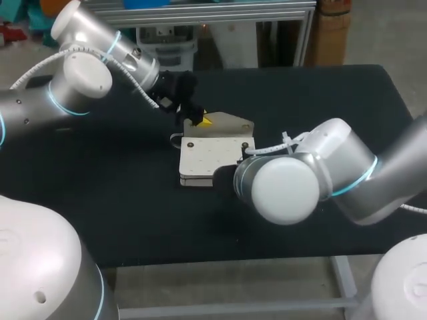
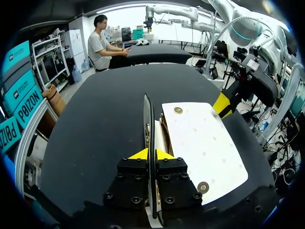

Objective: Pick up the bag, open it, inspect its contents, close it, and place it on the opposite side

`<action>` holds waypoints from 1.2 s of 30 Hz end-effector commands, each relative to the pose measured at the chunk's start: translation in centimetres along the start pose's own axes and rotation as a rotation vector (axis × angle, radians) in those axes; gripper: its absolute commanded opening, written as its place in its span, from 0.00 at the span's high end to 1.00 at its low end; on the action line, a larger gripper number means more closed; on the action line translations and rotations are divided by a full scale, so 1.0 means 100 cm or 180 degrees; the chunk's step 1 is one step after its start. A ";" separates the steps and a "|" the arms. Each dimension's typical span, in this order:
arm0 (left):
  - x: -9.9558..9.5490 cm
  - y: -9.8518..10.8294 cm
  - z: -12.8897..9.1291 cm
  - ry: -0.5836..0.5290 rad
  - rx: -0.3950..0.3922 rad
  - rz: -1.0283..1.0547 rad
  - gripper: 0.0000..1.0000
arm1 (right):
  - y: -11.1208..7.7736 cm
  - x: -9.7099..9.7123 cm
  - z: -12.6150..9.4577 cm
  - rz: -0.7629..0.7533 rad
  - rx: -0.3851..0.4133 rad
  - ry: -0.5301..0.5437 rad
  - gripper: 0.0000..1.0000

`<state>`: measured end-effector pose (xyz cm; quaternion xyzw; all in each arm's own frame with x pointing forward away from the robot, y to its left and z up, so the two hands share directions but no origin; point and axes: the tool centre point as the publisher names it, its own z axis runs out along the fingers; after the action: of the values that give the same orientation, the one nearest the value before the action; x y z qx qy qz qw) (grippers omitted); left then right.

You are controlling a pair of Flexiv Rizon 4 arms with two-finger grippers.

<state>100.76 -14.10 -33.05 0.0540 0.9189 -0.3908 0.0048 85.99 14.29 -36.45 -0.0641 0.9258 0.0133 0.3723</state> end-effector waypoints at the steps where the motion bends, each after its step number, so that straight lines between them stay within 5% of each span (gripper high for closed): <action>1: -0.004 0.000 0.003 0.0061 -0.0001 0.0002 1.00 | 0.000 0.003 0.008 0.0007 -0.0028 -0.0329 0.63; 25: -0.007 0.006 0.013 0.0200 -0.0060 -0.0035 1.00 | -0.001 -0.013 0.033 0.0091 0.0044 -0.0491 0.68; 30: -0.007 0.009 0.013 0.0218 -0.0056 -0.0057 1.00 | 0.000 -0.014 0.036 0.0109 0.0040 -0.0492 1.00; 36: -0.004 0.011 0.011 0.0202 -0.0044 -0.0060 1.00 | 0.001 -0.014 0.037 0.0116 0.0035 -0.0498 1.00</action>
<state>101.39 -14.27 -34.26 0.0571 0.9225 -0.3807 -0.0288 89.50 14.79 -37.60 -0.0436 0.9206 0.0138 0.3879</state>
